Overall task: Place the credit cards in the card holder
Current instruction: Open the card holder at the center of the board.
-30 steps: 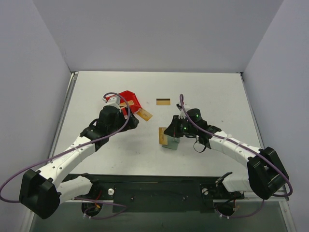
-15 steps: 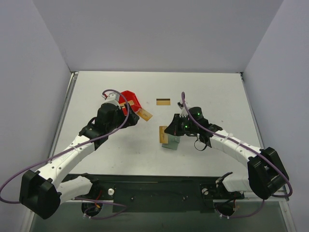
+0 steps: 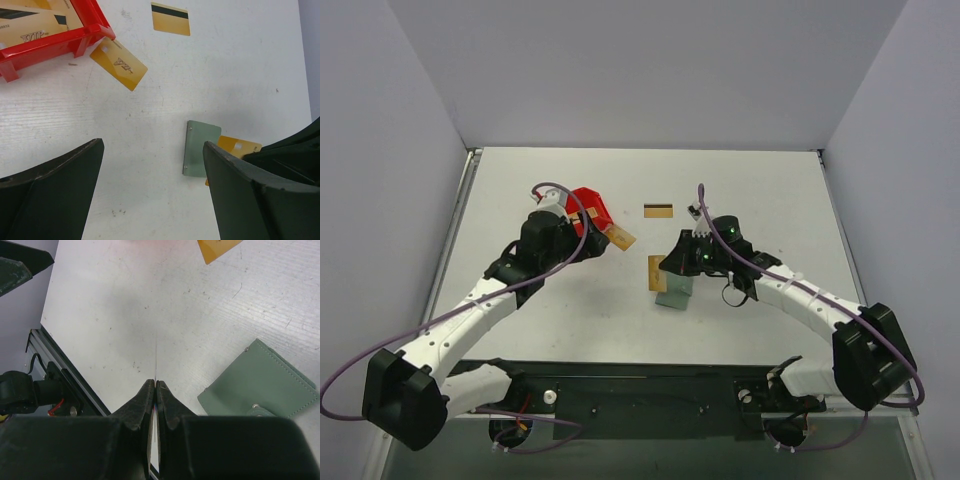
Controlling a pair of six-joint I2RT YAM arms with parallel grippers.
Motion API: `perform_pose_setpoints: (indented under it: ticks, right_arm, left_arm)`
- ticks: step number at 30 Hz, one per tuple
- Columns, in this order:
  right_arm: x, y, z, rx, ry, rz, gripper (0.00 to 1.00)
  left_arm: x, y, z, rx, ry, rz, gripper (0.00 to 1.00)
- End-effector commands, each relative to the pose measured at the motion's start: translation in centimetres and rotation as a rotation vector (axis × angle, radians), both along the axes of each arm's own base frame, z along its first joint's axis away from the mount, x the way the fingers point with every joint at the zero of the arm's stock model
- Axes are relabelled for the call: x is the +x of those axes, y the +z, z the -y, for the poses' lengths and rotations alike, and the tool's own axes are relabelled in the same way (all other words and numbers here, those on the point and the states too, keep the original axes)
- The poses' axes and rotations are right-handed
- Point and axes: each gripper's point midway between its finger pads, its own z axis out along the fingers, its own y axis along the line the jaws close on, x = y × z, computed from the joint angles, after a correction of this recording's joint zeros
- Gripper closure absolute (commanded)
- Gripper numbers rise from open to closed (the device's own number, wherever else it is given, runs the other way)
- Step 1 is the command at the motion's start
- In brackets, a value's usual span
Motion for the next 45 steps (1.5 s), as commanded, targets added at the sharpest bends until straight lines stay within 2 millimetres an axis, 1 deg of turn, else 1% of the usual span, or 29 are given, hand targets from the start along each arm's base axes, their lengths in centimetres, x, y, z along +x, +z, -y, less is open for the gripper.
perform_pose_setpoints:
  ticks: [1, 2, 3, 4, 5, 8, 9, 12, 13, 16, 21, 29, 45]
  right_arm:
    - [1.5, 2.4, -0.9, 0.059, 0.014, 0.034, 1.00]
    - [1.5, 2.5, -1.0, 0.082, 0.027, 0.016, 1.00]
    - [1.9, 3.1, -1.2, 0.111, 0.026, 0.012, 1.00]
    - [1.7, 3.3, -1.4, 0.132, 0.044, 0.003, 1.00]
    - [2.1, 3.7, -1.5, 0.160, 0.039, -0.005, 1.00]
    - [2.2, 4.7, -1.8, 0.233, 0.063, 0.000, 1.00]
    - [2.2, 4.7, -1.8, 0.241, 0.059, -0.010, 1.00]
    - [2.0, 4.3, -1.5, 0.227, 0.047, -0.020, 1.00]
    - [2.0, 4.5, -1.4, 0.227, 0.047, -0.009, 1.00]
    - [1.7, 3.8, -0.7, 0.205, 0.022, -0.012, 1.00]
    - [1.7, 3.5, -0.5, 0.187, 0.015, -0.009, 1.00]
    - [1.8, 3.3, -0.5, 0.191, 0.009, -0.015, 1.00]
    - [1.9, 3.2, -0.5, 0.186, 0.005, -0.015, 1.00]
  left_arm:
    - [2.1, 4.0, 1.1, -0.061, -0.021, 0.118, 0.09]
    - [2.3, 4.2, 1.2, -0.064, -0.021, 0.124, 0.09]
    - [2.6, 4.4, 1.2, -0.070, -0.018, 0.136, 0.09]
    - [2.4, 4.7, 1.7, -0.090, -0.049, 0.138, 0.09]
    - [2.6, 4.9, 1.8, -0.098, -0.053, 0.147, 0.09]
    - [2.5, 5.6, 2.1, -0.122, -0.077, 0.163, 0.09]
    - [2.7, 6.4, 2.3, -0.140, -0.082, 0.195, 0.09]
    - [2.4, 6.8, 2.4, -0.153, -0.096, 0.206, 0.09]
    - [2.3, 6.8, 2.3, -0.154, -0.097, 0.206, 0.09]
    - [1.8, 6.2, 2.3, -0.153, -0.107, 0.194, 0.09]
    - [1.6, 5.4, 2.5, -0.155, -0.119, 0.172, 0.09]
    - [1.8, 5.4, 2.7, -0.154, -0.135, 0.175, 0.09]
    - [2.0, 5.2, 2.3, -0.152, -0.119, 0.163, 0.09]
